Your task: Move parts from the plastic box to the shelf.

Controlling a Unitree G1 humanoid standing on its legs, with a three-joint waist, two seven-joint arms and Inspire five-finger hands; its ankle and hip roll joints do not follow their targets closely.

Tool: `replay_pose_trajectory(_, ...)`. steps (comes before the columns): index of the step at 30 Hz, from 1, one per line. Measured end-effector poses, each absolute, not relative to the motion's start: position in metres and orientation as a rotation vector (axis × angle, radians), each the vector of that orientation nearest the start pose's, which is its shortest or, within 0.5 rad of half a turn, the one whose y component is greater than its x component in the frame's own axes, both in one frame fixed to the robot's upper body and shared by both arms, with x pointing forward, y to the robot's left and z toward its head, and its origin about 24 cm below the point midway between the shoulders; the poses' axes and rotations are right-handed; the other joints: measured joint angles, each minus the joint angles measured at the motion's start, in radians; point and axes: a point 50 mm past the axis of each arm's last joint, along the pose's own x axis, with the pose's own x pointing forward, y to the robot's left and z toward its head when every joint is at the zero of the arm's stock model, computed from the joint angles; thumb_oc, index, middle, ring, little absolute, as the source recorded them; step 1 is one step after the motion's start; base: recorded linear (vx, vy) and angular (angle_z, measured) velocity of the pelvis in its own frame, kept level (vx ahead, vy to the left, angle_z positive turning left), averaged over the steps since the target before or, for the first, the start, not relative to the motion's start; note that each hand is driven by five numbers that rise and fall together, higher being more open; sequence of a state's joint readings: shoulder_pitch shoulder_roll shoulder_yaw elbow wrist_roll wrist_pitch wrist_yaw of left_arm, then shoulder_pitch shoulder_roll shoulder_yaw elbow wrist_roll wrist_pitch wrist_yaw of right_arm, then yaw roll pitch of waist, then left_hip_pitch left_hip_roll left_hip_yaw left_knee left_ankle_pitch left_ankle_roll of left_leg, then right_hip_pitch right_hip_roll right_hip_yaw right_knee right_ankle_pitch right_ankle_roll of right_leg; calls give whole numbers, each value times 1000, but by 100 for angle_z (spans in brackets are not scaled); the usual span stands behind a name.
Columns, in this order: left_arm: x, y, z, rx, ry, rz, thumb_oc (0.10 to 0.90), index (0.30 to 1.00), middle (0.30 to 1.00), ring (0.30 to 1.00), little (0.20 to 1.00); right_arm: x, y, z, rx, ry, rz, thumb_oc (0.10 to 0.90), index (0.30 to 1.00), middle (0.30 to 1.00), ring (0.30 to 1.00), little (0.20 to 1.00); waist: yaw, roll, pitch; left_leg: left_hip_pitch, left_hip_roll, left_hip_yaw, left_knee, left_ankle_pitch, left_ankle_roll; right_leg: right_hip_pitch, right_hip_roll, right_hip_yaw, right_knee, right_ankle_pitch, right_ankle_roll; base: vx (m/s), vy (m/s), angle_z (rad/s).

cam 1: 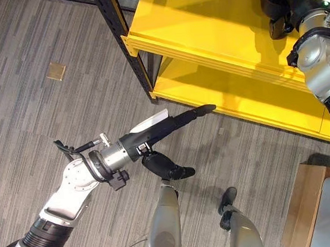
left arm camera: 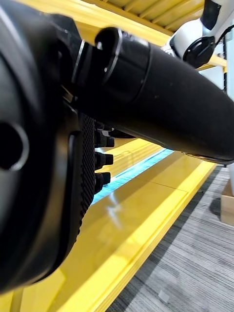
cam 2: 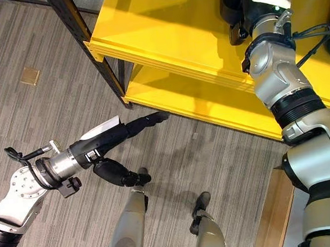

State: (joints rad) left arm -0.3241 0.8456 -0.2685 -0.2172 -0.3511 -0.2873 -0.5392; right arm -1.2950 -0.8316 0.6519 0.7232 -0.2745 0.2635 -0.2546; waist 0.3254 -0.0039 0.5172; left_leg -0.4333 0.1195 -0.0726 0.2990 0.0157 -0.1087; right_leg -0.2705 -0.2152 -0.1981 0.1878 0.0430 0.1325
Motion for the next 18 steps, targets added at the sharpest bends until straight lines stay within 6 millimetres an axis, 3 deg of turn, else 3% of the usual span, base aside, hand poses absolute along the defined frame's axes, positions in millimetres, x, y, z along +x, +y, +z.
replay_pose_trajectory(5,254,158,184,639,-500,-969,900,1000,1000,1000,1000,391,-240,321,-1307,-311,-520,400,300,300,300,300,-15,-48,-1,-33,-38,35,40,-29,40,13,-27,33,-101,68,-10,150,130,-12)
replay_pose_trajectory(7,253,158,186,644,-501,-975,900,1000,1000,1000,1000,391,-240,321,-1306,-308,-517,400,300,300,300,300,-17,-57,0,-44,-39,57,68,-47,60,13,-34,44,-102,67,-20,136,81,-12)
replay_pose_trajectory(8,253,159,188,641,-504,-974,900,1000,1000,1000,1000,391,-240,321,-1305,-310,-517,400,300,300,300,300,-13,-57,0,-44,-30,66,74,-53,72,-3,-31,43,-39,14,-15,132,183,-12)
replay_pose_trajectory(9,252,163,191,618,-510,-963,900,1000,1000,1000,1000,391,-241,321,-1303,-308,-518,400,300,300,300,300,-6,-59,-1,-42,-18,66,80,-54,68,-47,-17,37,148,-100,1,227,320,-6)
replay_pose_trajectory(10,251,167,194,606,-508,-960,900,1000,1000,1000,1000,393,-243,318,-1299,-285,-520,400,300,300,300,300,3,-78,-4,-42,-38,69,107,-63,70,-60,-19,-10,259,-172,-18,163,370,-17)
replay_pose_trajectory(11,250,170,194,592,-503,-959,900,1000,1000,1000,1000,394,-241,319,-1272,-288,-520,400,300,300,300,300,9,-78,-4,-45,-32,85,128,-67,80,-54,-21,-7,248,-167,-11,103,348,-7)
replay_pose_trajectory(12,250,169,193,592,-496,-968,900,1000,1000,1000,1000,396,-237,317,-1261,-292,-513,400,300,300,300,300,-3,-62,-6,-72,-43,114,207,-115,140,-63,-30,-3,296,-155,-5,-8,230,-5)
replay_pose_trajectory(13,248,164,191,573,-510,-980,900,1000,1000,1000,1000,396,-237,315,-1271,-292,-515,400,300,300,300,300,-27,-54,-7,-53,-91,117,195,-147,179,-131,-63,20,417,-149,-6,-95,119,0)
replay_pose_trajectory(14,246,159,189,555,-520,-987,900,1000,1000,1000,1000,397,-235,311,-1276,-299,-506,400,300,300,300,300,-36,-66,-6,-50,-84,158,192,-142,161,-179,-72,52,489,-135,-19,-85,-64,-15)
replay_pose_trajectory(15,245,157,186,541,-515,-987,900,1000,1000,1000,1000,398,-231,309,-1281,-307,-492,400,300,300,300,300,-39,-63,-6,-49,-83,167,200,-140,165,-197,-65,58,492,-148,-34,-68,-83,-26)
replay_pose_trajectory(18,247,159,180,558,-479,-967,900,1000,1000,1000,1000,401,-211,305,-1274,-353,-435,400,300,300,300,300,-65,-55,-2,-36,-75,171,169,-136,175,-202,20,51,335,-181,-55,149,-257,-33)
